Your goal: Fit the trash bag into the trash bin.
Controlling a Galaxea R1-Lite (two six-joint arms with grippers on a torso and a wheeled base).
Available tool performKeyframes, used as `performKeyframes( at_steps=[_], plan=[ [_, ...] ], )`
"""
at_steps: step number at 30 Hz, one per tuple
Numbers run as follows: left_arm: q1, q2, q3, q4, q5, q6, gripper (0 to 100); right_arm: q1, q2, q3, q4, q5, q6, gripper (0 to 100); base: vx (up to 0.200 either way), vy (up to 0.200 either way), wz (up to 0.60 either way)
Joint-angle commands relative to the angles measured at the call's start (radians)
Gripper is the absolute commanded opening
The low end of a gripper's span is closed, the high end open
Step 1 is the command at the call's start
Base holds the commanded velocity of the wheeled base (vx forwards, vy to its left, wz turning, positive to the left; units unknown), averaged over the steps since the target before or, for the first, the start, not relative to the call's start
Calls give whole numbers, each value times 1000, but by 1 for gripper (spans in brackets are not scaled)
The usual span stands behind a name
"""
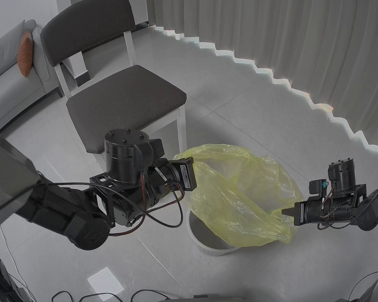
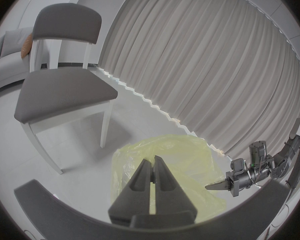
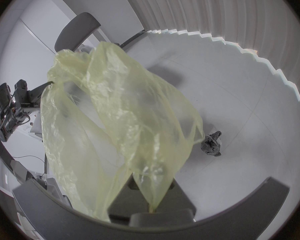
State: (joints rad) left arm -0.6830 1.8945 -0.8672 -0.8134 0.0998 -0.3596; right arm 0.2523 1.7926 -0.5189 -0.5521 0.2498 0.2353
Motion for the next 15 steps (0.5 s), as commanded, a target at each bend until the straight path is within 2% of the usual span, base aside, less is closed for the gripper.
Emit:
performKeyframes(
  at_steps=[1, 5, 9, 11, 15],
  plan=[
    [43, 146, -7, -58, -28, -2, 0, -13, 146, -39, -61, 14, -1, 0, 0, 0, 0],
    [68, 199, -9, -67, -71, -10, 0, -12, 220, -62, -86, 14, -5, 0, 0, 0, 0],
    [69, 265, -15, -107, -72, -36, 0, -12, 265, -85, -89, 14, -7, 0, 0, 0, 0],
    [74, 330, -18, -173, -75, -39, 0, -12, 298, -108, -89, 14, -7, 0, 0, 0, 0],
    [69, 324, 16, -171, -84, -39, 0, -13, 298, -93, -81, 14, -13, 0, 0, 0, 0]
  ],
)
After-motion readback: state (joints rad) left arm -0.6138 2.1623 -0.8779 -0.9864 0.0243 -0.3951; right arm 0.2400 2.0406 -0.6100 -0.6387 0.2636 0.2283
